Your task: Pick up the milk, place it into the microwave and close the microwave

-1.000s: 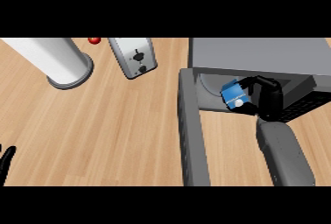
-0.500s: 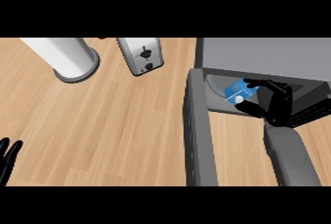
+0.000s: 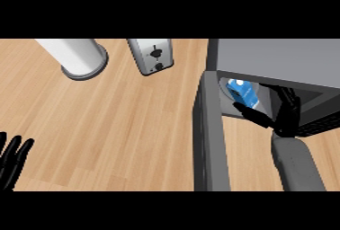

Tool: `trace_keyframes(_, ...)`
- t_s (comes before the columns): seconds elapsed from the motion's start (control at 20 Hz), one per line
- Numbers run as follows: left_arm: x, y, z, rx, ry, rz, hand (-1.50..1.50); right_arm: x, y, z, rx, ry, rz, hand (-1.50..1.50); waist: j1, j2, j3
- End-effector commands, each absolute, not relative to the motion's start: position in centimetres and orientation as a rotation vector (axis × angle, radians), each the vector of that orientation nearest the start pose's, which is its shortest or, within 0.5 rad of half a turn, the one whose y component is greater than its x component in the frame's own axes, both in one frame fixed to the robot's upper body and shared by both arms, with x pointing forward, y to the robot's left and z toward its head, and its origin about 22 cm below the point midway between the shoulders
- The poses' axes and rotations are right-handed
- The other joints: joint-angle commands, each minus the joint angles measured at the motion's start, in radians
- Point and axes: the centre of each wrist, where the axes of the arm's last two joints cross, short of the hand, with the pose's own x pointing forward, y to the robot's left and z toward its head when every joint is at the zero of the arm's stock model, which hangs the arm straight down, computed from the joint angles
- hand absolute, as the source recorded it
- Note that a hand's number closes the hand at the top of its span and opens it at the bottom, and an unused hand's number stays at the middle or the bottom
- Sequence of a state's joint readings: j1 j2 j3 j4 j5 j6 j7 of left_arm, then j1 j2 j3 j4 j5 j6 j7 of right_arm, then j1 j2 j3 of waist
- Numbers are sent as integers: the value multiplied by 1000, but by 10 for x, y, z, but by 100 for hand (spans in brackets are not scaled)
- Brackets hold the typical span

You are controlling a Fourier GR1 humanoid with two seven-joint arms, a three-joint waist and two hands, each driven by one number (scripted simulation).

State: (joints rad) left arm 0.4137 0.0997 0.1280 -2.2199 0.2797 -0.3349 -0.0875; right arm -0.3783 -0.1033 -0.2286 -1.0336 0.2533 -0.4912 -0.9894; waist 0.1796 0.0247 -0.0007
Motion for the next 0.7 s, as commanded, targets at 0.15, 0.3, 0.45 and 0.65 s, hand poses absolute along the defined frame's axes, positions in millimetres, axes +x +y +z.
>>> trace_keyframes(0.15, 136, 283, 93, -164, -1951, -144, -150, 358, -227, -27, -611, -2078, 138, -150, 55, 47, 2)
trace_keyframes(0.3, 139, 281, 92, -173, -1947, -154, -150, 357, -225, -29, -596, -2088, 152, -150, 40, 43, 1)
trace_keyframes(0.45, 141, 277, 92, -176, -1946, -147, -150, 362, -214, -28, -572, -2074, 153, -150, 32, 39, 1)
trace_keyframes(0.65, 143, 270, 95, -168, -1957, -147, -150, 397, -221, 4, -584, -1951, 164, -150, 18, 34, 3)
